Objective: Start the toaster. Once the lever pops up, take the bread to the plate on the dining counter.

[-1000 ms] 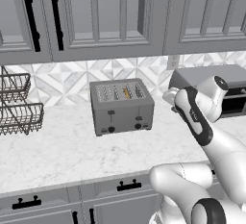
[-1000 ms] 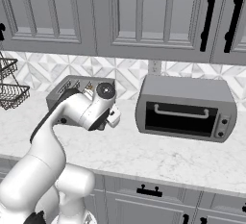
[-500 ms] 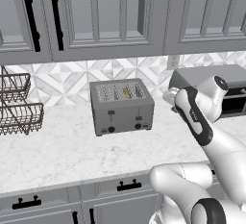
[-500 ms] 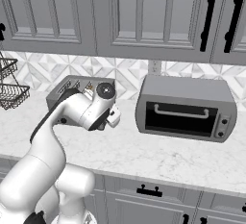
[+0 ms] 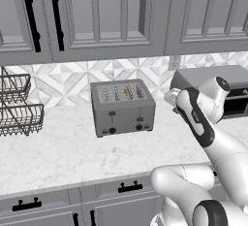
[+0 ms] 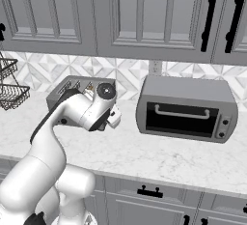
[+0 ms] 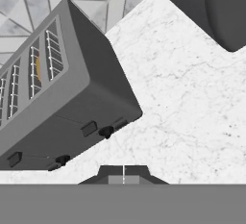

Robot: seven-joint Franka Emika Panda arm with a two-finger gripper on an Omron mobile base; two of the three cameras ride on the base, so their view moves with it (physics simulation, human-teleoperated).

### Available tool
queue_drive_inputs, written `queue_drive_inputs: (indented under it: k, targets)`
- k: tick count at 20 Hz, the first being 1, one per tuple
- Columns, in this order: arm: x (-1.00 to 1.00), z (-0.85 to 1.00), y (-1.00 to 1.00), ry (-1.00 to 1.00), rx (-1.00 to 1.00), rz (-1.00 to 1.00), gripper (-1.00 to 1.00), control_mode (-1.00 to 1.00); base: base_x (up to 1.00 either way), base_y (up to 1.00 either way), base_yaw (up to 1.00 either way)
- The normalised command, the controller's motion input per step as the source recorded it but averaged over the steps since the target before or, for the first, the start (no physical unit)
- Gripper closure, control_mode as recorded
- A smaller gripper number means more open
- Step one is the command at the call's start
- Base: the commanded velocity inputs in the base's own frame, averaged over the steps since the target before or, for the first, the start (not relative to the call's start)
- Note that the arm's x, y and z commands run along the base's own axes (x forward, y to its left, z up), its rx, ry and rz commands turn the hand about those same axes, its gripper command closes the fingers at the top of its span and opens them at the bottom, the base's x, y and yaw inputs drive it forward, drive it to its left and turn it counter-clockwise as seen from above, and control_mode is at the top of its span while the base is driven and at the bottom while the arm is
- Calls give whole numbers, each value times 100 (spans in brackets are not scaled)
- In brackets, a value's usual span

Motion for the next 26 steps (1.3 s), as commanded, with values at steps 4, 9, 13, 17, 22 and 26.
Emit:
queue_drive_inputs:
  k: [4,9,13,17,22,26]
  targets:
    - [0,0,0,0,0,0,100,-100,0,0,0]
    - [0,0,0,0,0,0,100,-100,0,0,0]
    - [0,0,0,0,0,0,100,-100,0,0,0]
    - [0,0,0,0,0,0,100,-100,0,0,0]
    - [0,0,0,0,0,0,100,-100,0,0,0]
    - [0,0,0,0,0,0,100,-100,0,0,0]
